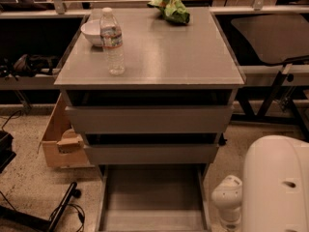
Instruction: Open bottom drawer
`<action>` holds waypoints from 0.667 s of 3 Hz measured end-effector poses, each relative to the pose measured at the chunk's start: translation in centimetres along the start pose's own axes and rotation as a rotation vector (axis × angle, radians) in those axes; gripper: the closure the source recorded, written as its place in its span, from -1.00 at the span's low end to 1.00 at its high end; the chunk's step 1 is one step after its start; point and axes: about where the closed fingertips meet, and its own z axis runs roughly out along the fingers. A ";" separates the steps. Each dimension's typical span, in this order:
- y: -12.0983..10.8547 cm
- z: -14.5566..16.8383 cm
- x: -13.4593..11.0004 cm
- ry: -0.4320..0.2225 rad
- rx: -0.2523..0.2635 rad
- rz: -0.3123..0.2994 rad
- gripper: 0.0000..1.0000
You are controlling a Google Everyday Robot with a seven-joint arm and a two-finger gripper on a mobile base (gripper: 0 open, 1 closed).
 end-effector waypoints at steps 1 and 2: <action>-0.4 -7.9 4.5 -0.012 0.006 0.055 -1.00; 0.1 -16.0 9.1 -0.094 0.036 0.156 -1.00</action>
Offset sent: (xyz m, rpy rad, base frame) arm 0.0478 -0.0981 0.3178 0.1024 -0.2322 -0.3339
